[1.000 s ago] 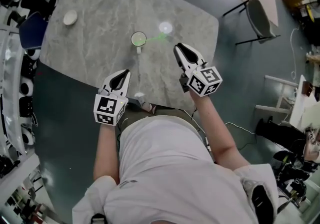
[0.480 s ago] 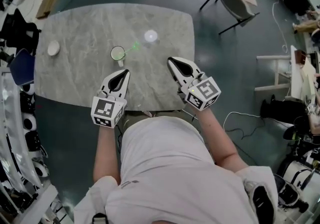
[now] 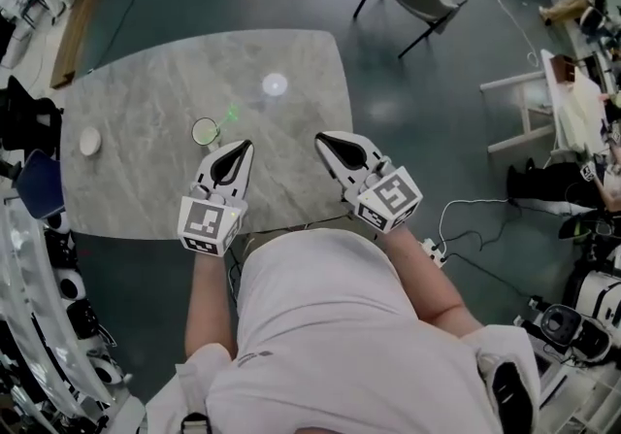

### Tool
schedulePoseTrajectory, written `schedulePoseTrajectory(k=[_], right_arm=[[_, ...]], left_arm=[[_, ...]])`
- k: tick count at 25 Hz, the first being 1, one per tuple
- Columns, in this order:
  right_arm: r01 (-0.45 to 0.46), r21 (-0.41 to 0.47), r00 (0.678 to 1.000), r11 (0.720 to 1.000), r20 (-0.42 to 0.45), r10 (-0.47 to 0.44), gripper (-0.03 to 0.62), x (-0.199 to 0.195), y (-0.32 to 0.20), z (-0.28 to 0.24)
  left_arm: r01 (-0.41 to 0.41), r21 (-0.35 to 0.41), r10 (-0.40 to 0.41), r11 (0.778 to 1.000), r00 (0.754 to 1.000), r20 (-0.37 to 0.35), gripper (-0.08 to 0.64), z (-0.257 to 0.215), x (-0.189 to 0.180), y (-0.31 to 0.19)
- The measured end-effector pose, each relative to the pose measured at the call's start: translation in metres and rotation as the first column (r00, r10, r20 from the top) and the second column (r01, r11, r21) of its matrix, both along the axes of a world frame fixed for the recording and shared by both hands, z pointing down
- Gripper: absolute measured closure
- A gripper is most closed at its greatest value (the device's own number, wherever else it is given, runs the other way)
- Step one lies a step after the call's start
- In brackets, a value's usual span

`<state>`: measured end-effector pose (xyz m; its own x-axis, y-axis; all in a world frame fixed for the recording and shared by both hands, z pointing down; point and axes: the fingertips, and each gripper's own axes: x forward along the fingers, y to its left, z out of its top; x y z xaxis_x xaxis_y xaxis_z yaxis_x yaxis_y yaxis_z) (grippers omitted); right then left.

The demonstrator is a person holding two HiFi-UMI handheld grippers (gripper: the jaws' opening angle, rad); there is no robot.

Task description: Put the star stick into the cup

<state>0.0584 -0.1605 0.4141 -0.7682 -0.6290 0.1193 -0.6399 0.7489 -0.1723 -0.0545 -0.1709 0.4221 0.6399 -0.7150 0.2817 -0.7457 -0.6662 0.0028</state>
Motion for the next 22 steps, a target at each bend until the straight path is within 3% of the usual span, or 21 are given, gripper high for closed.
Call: schedulePoseTrajectory(k=[12, 22], right_arm=[[-0.051, 0.055, 0.998, 0.997, -0.039, 0.053, 0.581, 0.018, 0.010, -0.007], [-0.062, 0.081, 0.995, 0.995, -0.070, 0.068, 0.581, 0.017, 0.013, -0.006]], left_arm=[[-0.085, 0.066, 0.085, 0.994, 0.996, 0.001, 0.557, -0.012, 0.028, -0.003], [-0.084, 0.096, 0.080, 0.992, 0.996, 0.043, 0.557, -0.013, 0.024, 0.000]])
